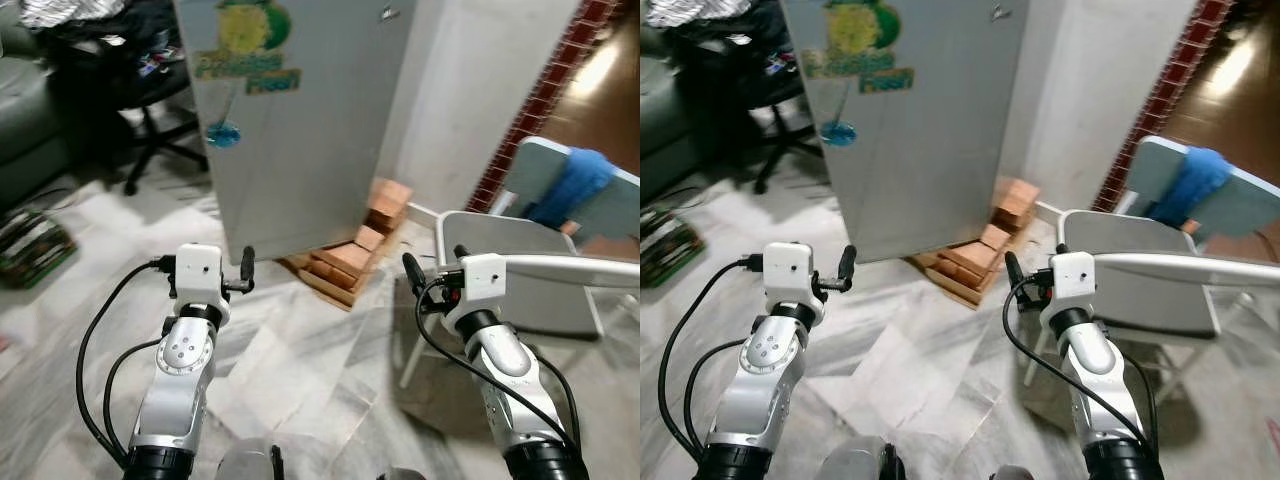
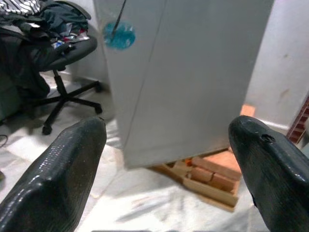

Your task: Restocking fridge

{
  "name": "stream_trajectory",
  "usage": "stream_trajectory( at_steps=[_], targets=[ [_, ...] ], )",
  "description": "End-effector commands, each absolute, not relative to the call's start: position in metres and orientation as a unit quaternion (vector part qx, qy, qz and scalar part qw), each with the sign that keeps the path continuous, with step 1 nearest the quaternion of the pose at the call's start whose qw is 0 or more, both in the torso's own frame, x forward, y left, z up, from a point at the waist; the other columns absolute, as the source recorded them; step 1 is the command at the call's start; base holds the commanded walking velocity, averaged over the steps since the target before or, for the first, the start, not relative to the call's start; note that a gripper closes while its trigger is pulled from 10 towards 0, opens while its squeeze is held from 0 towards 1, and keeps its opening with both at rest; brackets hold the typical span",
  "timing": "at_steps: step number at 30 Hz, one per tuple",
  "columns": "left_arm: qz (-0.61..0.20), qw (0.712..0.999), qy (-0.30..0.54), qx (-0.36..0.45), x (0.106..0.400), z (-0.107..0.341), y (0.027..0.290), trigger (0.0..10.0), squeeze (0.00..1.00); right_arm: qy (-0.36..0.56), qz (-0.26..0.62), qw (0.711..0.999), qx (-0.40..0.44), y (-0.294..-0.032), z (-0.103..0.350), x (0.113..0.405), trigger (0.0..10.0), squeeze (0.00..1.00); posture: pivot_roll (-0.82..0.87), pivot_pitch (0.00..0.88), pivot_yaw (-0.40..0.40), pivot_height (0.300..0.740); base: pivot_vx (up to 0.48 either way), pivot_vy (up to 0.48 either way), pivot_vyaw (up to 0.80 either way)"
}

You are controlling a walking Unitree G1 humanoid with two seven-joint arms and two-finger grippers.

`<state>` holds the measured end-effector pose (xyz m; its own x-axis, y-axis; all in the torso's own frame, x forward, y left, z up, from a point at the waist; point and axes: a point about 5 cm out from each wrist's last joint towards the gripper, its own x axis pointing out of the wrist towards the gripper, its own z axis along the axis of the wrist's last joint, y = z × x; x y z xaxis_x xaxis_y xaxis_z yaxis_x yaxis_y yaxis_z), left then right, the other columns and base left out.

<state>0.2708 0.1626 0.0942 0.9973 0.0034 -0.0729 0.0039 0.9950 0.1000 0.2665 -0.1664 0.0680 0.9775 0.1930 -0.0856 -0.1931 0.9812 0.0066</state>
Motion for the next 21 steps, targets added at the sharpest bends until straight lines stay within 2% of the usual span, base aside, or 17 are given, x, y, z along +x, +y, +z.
stream_trajectory(
  at_steps=[1,12,15,21],
  targets=[
    [0.007,0.999,0.025,0.046,0.268,0.098,0.164,10.0,0.00,0.031,0.088,0.996,-0.008,-0.170,0.073,0.267,10.0,0.00,0.06,0.101,-0.018,0.740,0.000,0.480,0.00],
    [0.000,0.999,0.024,0.039,0.271,0.099,0.155,10.0,0.00,0.014,0.045,0.999,0.008,-0.176,0.080,0.277,10.0,0.00,0.06,0.088,-0.012,0.740,0.000,0.480,0.00],
    [0.005,0.999,-0.010,0.032,0.276,0.118,0.151,10.0,0.00,-0.015,0.036,0.999,-0.009,-0.182,0.093,0.281,10.0,0.00,0.06,0.087,-0.003,0.740,0.000,0.480,-0.68],
    [0.004,0.999,-0.008,0.040,0.277,0.116,0.155,10.0,0.00,-0.011,0.019,1.000,0.001,-0.186,0.090,0.281,10.0,0.00,0.06,0.068,-0.014,0.740,0.000,0.480,-0.71]
  ],
)
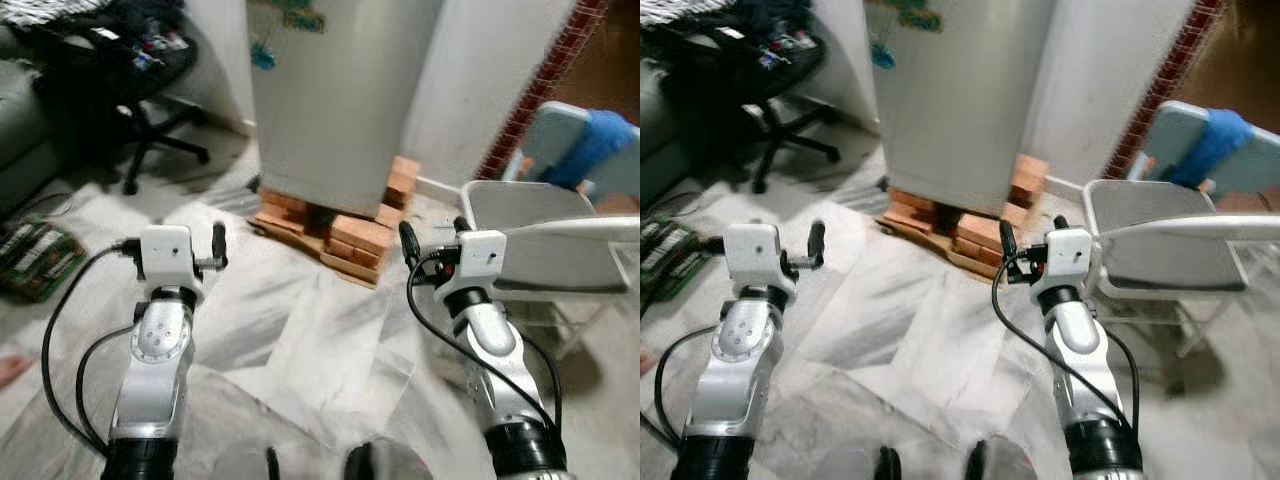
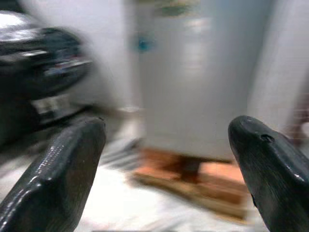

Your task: Restocking fridge

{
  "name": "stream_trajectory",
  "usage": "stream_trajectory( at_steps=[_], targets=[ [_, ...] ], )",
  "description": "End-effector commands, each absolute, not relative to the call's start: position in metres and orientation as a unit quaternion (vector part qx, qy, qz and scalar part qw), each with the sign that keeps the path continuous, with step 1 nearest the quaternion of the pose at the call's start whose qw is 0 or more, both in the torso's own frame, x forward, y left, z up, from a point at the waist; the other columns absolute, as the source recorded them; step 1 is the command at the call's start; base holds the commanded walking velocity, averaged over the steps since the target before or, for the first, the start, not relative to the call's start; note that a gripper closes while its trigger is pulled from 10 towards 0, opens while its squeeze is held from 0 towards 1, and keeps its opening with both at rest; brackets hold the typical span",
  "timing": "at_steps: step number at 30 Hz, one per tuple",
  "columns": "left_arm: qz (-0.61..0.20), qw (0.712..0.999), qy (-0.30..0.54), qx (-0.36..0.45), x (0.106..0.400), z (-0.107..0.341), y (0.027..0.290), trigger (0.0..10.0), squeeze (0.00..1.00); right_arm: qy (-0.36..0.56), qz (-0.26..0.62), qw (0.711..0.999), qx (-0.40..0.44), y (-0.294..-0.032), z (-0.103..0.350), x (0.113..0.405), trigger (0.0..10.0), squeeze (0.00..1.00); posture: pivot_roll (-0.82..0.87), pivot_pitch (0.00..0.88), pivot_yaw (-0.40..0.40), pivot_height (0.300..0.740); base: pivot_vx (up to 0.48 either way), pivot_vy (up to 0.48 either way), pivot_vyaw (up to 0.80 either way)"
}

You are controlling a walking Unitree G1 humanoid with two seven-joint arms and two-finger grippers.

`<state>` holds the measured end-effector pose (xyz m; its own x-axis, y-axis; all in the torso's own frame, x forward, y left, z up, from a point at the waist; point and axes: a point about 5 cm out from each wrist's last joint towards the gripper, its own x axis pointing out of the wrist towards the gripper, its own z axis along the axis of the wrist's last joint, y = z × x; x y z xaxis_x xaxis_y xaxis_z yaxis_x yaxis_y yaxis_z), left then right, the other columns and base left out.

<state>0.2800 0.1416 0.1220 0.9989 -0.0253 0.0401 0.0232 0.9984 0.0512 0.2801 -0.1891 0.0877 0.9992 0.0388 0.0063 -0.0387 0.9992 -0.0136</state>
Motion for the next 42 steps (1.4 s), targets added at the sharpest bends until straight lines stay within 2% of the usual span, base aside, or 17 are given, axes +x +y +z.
stream_trajectory(
  at_steps=[1,8,14,18,26,31,42],
  targets=[
    [0.005,0.999,-0.003,0.044,0.275,0.112,0.158,10.0,0.00,-0.010,0.020,1.000,0.001,-0.185,0.090,0.280,10.0,0.00,0.06,0.065,-0.016,0.740,0.000,0.480,-0.71],
    [0.032,0.998,0.017,0.047,0.268,0.100,0.173,10.0,0.00,-0.015,0.024,1.000,0.000,-0.185,0.092,0.287,10.0,0.00,0.06,0.025,-0.022,0.740,0.000,0.480,-0.60],
    [0.028,0.998,0.020,0.050,0.267,0.096,0.173,10.0,0.00,-0.007,0.017,1.000,0.004,-0.186,0.088,0.285,10.0,0.00,0.06,0.008,-0.033,0.740,0.000,0.480,-0.52],
    [0.027,0.998,0.014,0.051,0.273,0.098,0.174,10.0,0.00,-0.020,0.000,1.000,0.010,-0.192,0.096,0.293,10.0,0.00,0.06,0.000,-0.042,0.740,0.000,0.480,0.00],
    [0.017,0.996,0.003,0.083,0.272,0.096,0.180,10.0,0.00,-0.017,0.017,1.000,0.011,-0.176,0.089,0.297,10.0,0.00,0.10,0.000,-0.034,0.740,0.000,0.480,0.00],
    [0.019,0.996,0.010,0.084,0.270,0.090,0.183,10.0,0.00,-0.018,0.007,1.000,0.016,-0.176,0.088,0.298,10.0,0.00,0.10,0.000,-0.022,0.740,0.000,0.480,0.00],
    [0.007,0.997,0.000,0.073,0.277,0.093,0.178,10.0,0.00,-0.021,0.005,1.000,0.007,-0.179,0.088,0.299,10.0,0.00,0.08,0.000,-0.026,0.740,0.000,0.480,-0.74]
  ],
)
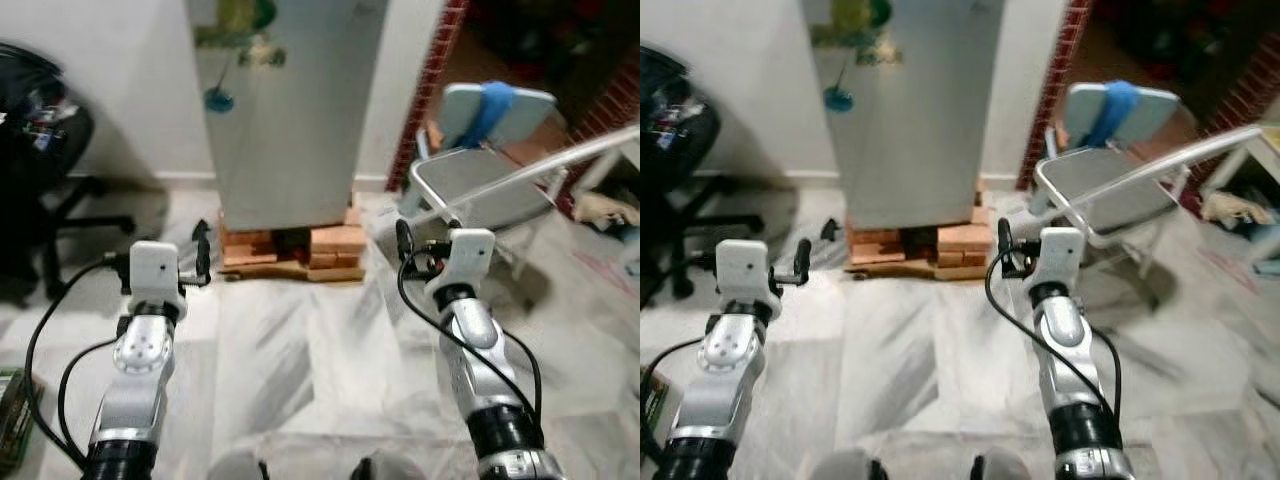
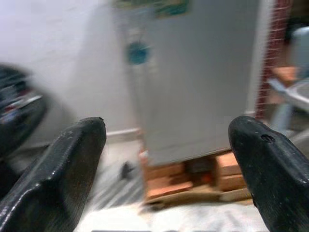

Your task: Restocking fridge

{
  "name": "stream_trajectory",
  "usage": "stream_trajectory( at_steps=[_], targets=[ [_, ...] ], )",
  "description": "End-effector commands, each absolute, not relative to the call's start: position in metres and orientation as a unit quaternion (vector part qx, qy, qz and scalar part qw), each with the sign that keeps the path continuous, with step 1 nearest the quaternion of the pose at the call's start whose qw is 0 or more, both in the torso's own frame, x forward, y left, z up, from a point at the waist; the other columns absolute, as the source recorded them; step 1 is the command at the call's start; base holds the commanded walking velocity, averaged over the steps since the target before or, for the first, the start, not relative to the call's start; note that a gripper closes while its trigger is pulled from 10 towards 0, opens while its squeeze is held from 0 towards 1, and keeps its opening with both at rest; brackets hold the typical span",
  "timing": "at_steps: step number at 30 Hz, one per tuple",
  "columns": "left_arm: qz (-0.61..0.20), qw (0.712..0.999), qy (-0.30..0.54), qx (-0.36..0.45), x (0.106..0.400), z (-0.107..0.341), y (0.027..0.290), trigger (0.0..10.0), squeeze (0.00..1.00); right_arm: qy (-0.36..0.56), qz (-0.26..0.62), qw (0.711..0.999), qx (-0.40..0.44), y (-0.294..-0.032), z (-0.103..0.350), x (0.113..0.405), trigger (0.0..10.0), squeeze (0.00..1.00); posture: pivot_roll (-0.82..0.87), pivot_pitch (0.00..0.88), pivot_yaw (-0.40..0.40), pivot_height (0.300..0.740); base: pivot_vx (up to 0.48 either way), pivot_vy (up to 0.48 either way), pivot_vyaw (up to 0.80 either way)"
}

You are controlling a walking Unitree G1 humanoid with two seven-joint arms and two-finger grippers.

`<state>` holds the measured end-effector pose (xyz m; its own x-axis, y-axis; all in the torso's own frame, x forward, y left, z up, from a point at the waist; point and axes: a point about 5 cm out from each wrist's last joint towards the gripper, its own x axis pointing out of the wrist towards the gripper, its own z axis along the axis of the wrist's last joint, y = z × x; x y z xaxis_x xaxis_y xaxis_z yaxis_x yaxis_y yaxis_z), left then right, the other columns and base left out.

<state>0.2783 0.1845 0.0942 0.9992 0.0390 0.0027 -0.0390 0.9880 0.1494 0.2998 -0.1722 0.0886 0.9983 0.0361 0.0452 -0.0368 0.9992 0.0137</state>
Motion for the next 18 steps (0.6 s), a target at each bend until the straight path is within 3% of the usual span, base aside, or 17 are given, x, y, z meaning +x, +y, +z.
stream_trajectory(
  at_steps=[1,18],
  targets=[
    [0.004,0.997,0.000,0.072,0.276,0.092,0.177,10.0,0.00,-0.022,0.004,1.000,0.004,-0.180,0.088,0.299,10.0,0.00,0.08,0.000,-0.025,0.740,0.000,0.480,-0.80],
    [0.001,0.999,-0.012,0.041,0.286,0.101,0.173,10.0,0.00,-0.040,0.019,0.999,-0.007,-0.173,0.100,0.310,10.0,0.00,0.06,0.000,-0.023,0.740,0.000,0.478,-0.60]
  ],
)
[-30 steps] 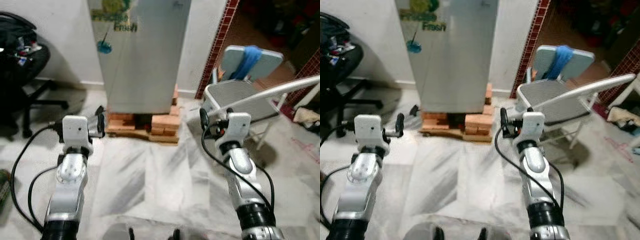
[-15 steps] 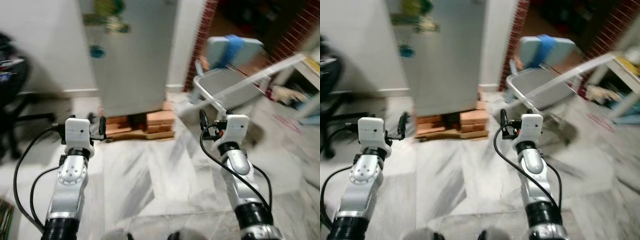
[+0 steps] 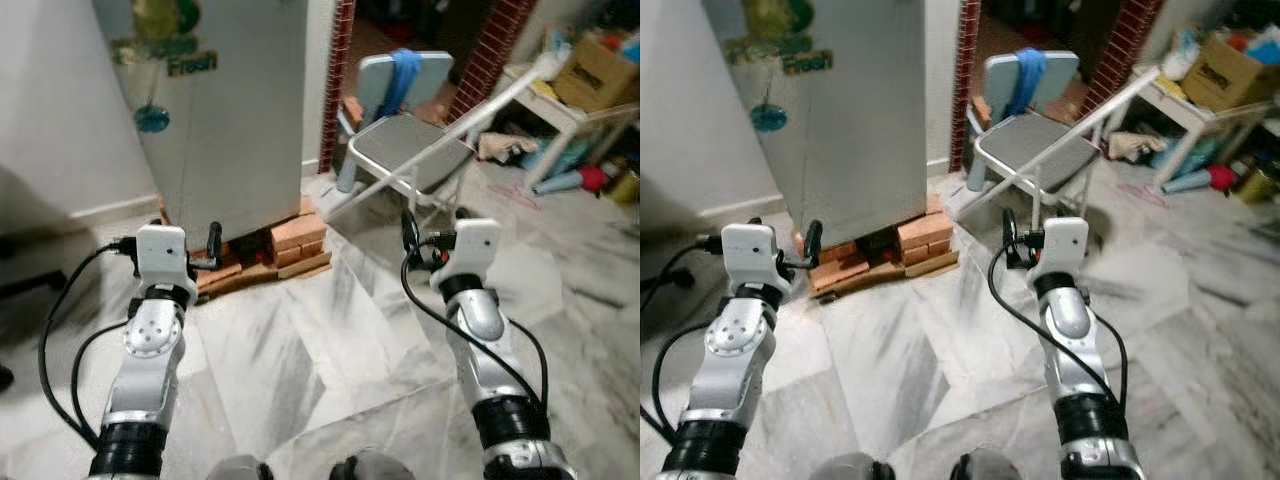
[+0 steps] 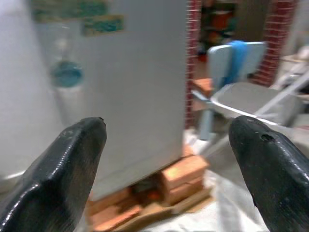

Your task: Restocking fridge

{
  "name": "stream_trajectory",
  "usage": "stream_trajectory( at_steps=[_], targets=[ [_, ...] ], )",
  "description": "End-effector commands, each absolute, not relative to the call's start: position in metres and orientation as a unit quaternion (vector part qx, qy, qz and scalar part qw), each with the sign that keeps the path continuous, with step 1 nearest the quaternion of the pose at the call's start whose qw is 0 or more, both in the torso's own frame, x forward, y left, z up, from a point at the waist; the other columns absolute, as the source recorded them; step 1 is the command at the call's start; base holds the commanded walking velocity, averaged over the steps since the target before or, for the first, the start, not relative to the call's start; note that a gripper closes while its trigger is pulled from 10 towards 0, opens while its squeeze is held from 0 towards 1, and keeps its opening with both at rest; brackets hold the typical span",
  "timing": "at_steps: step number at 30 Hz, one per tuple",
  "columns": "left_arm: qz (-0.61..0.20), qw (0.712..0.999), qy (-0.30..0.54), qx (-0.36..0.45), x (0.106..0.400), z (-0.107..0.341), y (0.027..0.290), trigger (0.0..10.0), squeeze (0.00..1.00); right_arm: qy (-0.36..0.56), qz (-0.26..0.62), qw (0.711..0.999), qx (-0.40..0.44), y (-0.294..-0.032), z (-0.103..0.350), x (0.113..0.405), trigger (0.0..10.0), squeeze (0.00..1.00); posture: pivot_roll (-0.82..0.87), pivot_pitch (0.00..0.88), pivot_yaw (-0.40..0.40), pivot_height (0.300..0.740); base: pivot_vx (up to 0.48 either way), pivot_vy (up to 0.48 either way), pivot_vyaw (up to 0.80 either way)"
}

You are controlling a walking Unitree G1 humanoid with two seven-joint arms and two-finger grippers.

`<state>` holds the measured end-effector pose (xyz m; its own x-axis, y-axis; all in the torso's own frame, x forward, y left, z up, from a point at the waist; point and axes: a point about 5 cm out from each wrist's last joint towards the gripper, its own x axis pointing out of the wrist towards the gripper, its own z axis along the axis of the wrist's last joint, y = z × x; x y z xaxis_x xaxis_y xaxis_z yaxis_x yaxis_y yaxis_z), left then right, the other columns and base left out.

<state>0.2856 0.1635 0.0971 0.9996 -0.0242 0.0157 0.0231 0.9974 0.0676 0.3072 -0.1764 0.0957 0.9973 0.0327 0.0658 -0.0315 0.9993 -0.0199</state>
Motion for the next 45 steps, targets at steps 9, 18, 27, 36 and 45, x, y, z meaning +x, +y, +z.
stream_trajectory(
  at_steps=[9,18,27,36,45],
  targets=[
    [0.015,0.999,0.008,0.030,0.282,0.095,0.178,10.0,0.00,-0.043,0.016,0.999,-0.010,-0.173,0.100,0.313,10.0,0.00,0.06,0.000,-0.021,0.740,0.000,0.469,-0.69],
    [0.022,0.999,0.017,0.031,0.281,0.095,0.182,10.0,0.00,-0.042,0.008,0.999,-0.015,-0.180,0.099,0.308,10.0,0.00,0.06,0.001,-0.019,0.740,0.000,0.475,-0.32],
    [0.032,0.998,0.034,0.050,0.271,0.087,0.192,10.0,0.00,-0.036,0.005,0.999,-0.019,-0.188,0.095,0.301,10.0,0.00,0.06,0.005,-0.021,0.740,0.000,0.478,0.00],
    [0.025,0.998,0.027,0.059,0.276,0.091,0.189,10.0,0.00,-0.042,0.023,0.998,-0.029,-0.179,0.101,0.307,10.0,0.00,0.06,0.004,-0.024,0.740,0.029,0.451,-0.33],
    [0.013,0.997,0.026,0.068,0.275,0.091,0.186,10.0,0.00,-0.042,0.025,0.998,-0.031,-0.178,0.100,0.306,10.0,0.00,0.06,0.007,-0.021,0.740,0.298,0.375,-0.23]
  ],
)
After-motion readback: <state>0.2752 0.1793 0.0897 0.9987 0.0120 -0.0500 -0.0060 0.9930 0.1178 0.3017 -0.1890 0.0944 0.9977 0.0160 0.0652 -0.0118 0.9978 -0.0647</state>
